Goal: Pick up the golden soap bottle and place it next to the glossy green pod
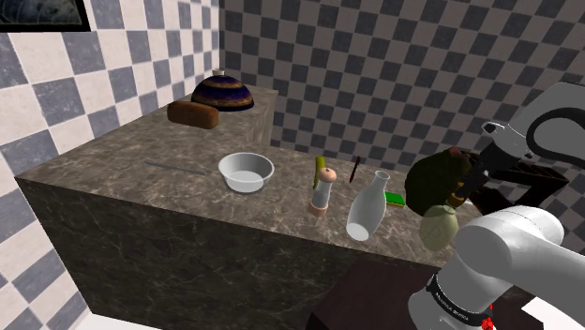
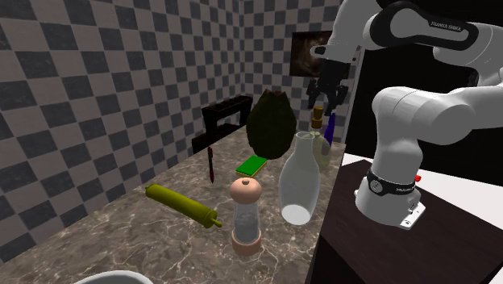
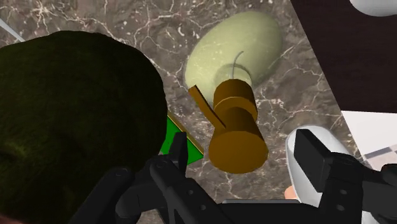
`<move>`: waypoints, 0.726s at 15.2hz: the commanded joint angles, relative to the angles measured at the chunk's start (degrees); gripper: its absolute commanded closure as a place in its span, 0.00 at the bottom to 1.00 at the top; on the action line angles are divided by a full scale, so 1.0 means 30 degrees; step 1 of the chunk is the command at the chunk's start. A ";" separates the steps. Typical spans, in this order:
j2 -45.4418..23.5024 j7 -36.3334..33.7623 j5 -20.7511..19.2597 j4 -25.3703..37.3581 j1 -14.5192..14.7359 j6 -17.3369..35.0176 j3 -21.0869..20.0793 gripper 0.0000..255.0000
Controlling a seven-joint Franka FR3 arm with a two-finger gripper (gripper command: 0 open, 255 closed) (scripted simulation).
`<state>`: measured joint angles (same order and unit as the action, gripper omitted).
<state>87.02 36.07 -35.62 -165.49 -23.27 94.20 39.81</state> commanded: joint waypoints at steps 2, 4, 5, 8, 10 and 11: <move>0.0001 0.0001 -0.0001 0.0001 -0.0001 0.0001 0.0001 0.00; 0.0001 0.0001 -0.0001 0.0001 -0.0001 0.0001 0.0001 0.00; -0.0010 0.0020 0.0479 0.0570 0.0194 -0.0519 -0.0525 0.00; -0.0263 0.0091 0.1655 0.2253 0.0696 -0.1874 -0.1822 0.00; -0.0263 0.0094 0.1659 0.2251 0.0693 -0.1872 -0.1825 0.00; -0.0265 0.0094 0.1658 0.2252 0.0693 -0.1872 -0.1824 0.00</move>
<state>86.34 36.36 -30.77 -158.97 -21.29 88.69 34.46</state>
